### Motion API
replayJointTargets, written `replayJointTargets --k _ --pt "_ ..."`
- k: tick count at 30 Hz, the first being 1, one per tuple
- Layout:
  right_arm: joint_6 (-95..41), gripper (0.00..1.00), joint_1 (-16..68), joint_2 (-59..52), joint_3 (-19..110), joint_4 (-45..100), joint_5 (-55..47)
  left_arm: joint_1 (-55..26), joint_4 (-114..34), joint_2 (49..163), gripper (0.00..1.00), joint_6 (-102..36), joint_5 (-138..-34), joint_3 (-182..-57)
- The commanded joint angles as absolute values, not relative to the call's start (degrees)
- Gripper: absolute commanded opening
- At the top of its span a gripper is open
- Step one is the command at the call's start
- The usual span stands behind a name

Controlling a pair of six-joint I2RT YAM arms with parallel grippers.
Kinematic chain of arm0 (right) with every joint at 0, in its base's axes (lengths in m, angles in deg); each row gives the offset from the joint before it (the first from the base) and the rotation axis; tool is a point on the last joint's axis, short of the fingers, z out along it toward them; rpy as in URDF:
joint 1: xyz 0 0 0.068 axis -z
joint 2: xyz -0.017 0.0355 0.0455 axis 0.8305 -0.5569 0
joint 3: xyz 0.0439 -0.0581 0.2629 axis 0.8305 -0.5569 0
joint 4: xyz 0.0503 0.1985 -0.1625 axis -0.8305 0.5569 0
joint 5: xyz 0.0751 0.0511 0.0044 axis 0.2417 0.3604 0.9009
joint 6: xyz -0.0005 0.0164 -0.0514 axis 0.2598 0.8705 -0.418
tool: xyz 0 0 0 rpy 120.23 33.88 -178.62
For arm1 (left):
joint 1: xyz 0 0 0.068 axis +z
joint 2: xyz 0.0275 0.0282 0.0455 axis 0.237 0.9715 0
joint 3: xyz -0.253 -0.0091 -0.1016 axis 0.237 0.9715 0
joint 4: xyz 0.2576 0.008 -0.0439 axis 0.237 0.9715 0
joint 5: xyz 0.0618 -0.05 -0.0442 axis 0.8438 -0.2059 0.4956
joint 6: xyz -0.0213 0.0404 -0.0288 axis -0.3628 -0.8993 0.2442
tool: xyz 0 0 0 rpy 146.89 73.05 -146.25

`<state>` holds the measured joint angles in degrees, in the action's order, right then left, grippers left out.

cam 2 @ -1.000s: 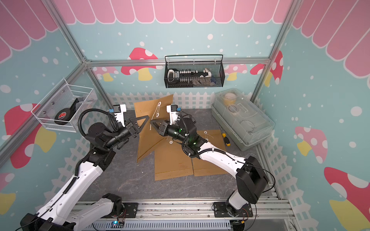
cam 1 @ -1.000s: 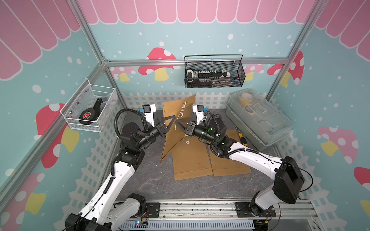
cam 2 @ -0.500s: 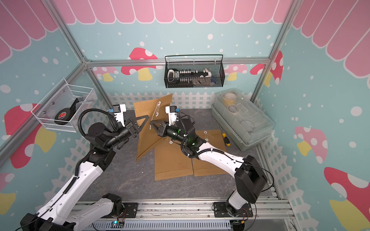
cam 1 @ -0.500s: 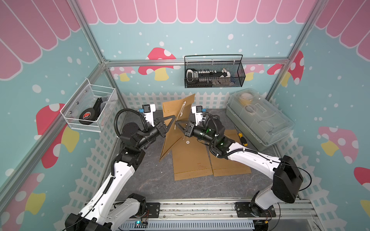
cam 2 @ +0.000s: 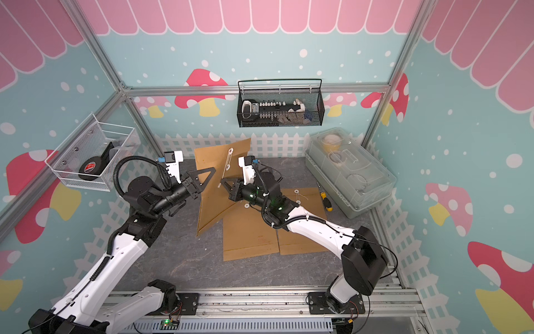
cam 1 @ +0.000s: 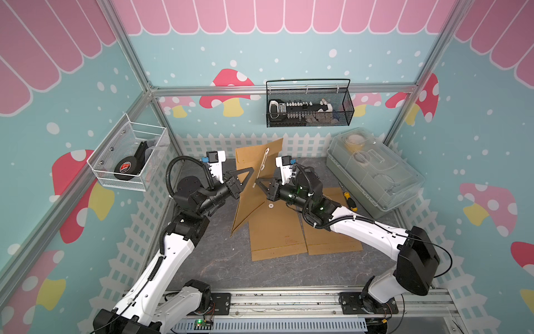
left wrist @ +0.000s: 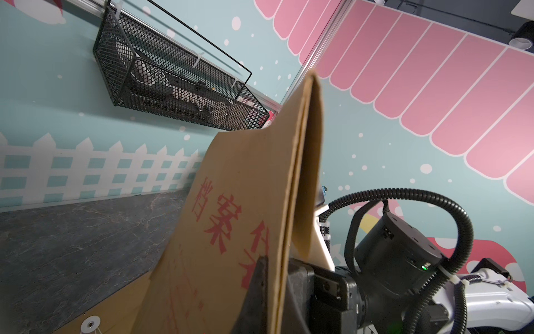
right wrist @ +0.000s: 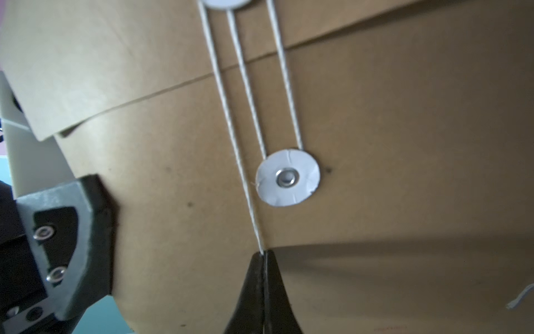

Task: Close the mouth of the file bag
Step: Close the file bag.

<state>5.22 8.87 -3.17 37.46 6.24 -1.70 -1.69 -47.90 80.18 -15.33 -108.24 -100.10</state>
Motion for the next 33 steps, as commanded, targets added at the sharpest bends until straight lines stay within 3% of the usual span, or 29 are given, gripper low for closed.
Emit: replayJointTargets --k 1,18,33 --pt "1.65 0.00 8.83 -0.20 37.33 10.14 -2.69 -1.41 -49.42 79.77 0.00 -15.28 -109.62 -102.24" --pt "-4.81 0.00 8.96 4.62 40.10 16.80 2.29 -0.70 -48.89 80.19 0.00 -15.77 -109.74 -101.96" --pt "-13.64 0.00 10.08 8.05 43.24 25.36 -3.23 -0.62 -48.39 80.23 0.00 -15.97 -110.41 -102.14"
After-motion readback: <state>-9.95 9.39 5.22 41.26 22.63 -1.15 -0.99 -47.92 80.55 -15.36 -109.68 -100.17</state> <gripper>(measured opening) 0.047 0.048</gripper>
